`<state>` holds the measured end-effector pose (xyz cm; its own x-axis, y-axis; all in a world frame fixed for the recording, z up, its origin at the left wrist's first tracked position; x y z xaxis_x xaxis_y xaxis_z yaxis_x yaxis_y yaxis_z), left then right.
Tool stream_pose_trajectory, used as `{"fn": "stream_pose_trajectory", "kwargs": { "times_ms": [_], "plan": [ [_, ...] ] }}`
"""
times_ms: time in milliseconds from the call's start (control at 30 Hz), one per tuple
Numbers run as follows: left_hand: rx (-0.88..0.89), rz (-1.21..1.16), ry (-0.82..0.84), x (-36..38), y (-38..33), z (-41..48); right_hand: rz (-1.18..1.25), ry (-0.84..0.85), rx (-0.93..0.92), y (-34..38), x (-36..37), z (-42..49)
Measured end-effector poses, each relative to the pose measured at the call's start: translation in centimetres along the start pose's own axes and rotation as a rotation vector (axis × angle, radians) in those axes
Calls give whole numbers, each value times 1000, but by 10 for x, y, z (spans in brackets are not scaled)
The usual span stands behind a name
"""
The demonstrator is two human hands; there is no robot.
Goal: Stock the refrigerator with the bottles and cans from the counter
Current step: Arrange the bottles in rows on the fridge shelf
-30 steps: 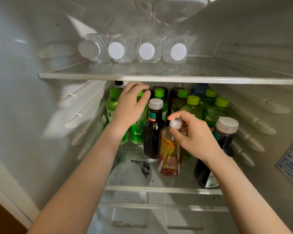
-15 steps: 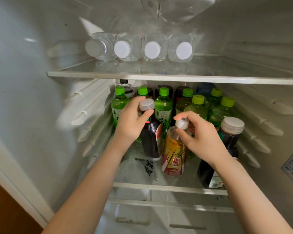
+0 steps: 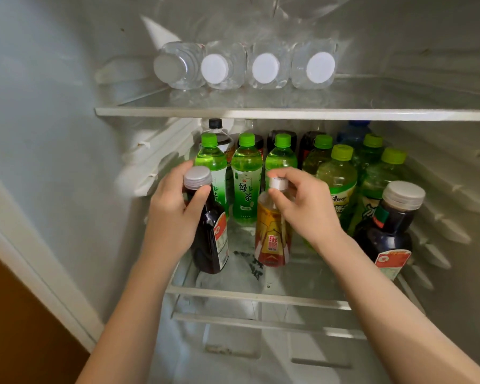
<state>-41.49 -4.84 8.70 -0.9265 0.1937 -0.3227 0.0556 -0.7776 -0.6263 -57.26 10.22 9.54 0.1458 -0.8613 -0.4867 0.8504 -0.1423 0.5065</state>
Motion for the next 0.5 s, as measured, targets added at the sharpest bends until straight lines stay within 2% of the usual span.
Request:
{"fn": "stream_pose_trajectory", "kwargs": {
  "times_ms": [233,367,500],
  "plan": [
    [-38,12,49,6,-3,1,52,51,-2,11,38,16],
    [-62,64,-19,5,-11,-1,28,109,23,11,23,15],
    [99,165,-152,6,-37,1,51,-54,31,14,-29,-2]
  ]
}}
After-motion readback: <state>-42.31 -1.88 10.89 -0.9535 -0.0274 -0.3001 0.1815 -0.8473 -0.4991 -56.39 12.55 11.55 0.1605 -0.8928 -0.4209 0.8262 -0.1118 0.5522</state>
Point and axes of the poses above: each hand's wrist, its own z-axis towards the middle knuckle, its own x-axis out of the palm, y = z × x, the point moved 3 cm from there along z, towards the middle knuckle, and after that the axes turned 4 degrees about -y, right-handed, at the moved point
